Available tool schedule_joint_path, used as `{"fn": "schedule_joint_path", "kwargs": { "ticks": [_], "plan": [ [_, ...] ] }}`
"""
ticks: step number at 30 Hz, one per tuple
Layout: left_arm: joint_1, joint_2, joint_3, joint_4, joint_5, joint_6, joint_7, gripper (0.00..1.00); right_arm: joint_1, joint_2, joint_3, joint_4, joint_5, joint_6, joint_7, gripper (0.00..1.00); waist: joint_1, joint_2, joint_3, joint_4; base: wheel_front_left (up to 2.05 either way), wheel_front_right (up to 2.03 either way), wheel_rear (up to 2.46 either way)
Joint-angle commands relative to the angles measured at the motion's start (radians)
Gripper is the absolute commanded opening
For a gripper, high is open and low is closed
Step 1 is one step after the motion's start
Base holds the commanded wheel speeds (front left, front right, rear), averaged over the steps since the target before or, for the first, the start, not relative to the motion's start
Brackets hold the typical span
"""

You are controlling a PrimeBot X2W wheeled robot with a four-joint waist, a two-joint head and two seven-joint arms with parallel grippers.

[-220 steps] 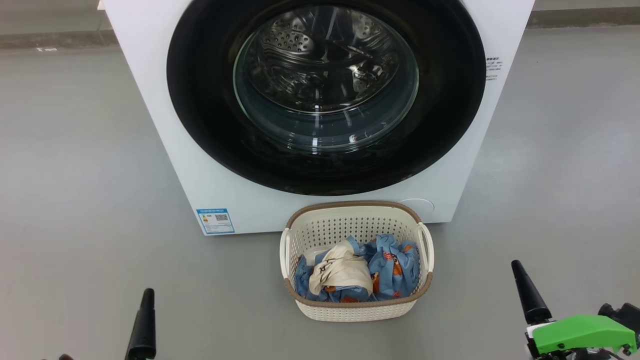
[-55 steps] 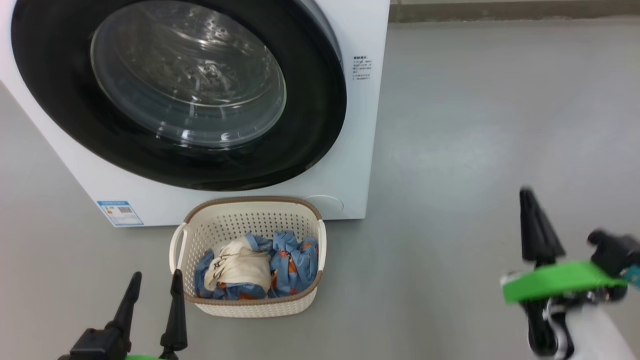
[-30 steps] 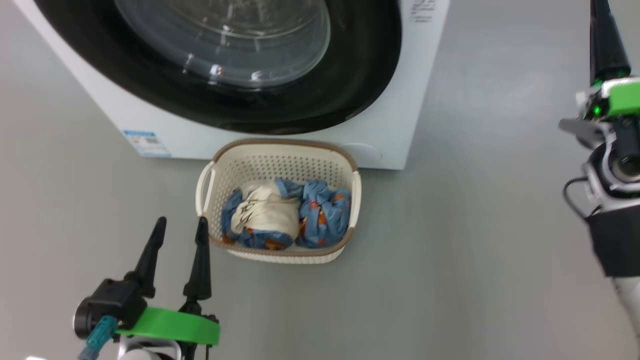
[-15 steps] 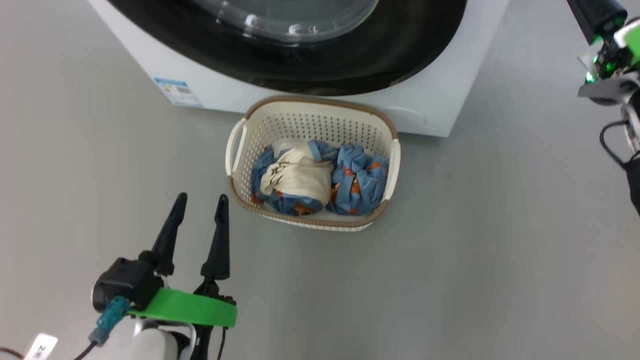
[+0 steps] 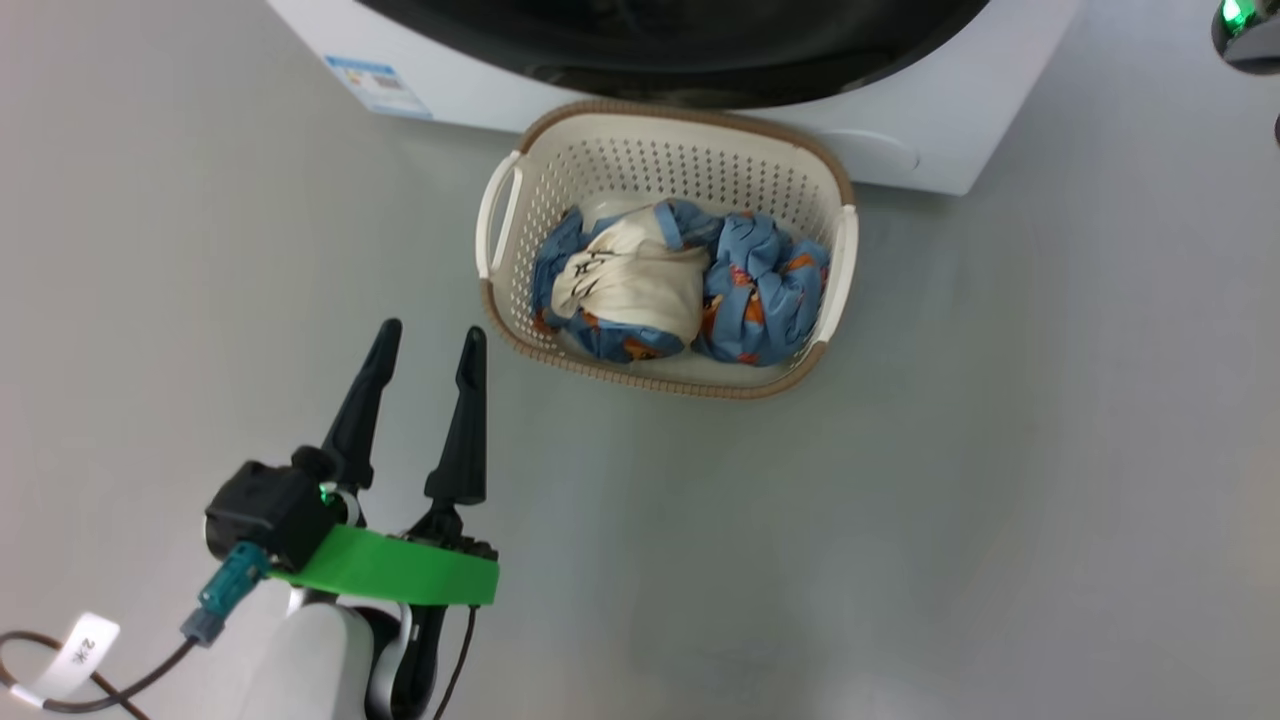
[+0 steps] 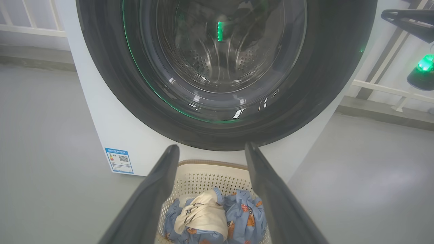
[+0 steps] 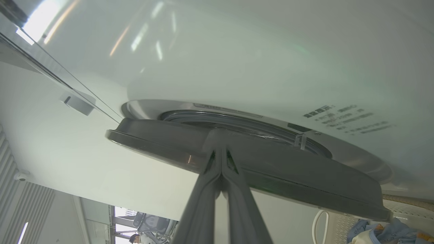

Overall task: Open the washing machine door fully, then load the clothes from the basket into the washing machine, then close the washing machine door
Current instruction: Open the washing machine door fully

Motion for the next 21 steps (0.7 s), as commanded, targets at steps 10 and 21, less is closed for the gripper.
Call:
{"fn": "schedule_joint_path", "kwargs": {
  "ticks": [10,21],
  "plan": [
    [-0.044,0.014,0.002,-0.045,-0.034,0.013,-0.011,1.0,-0.11,0.011,0.015,0.018,-0.045,0.006,0.035,0.0,0.0,-0.0001,0.076,0.053,0.0,0.0,0.0],
    [-0.051,0.014,-0.017,-0.068,-0.056,0.023,-0.011,1.0,-0.158,0.022,0.04,0.04,-0.075,0.006,0.047,0.0,0.0,-0.0001,0.099,0.075,0.0,0.0,0.0]
  ]
}}
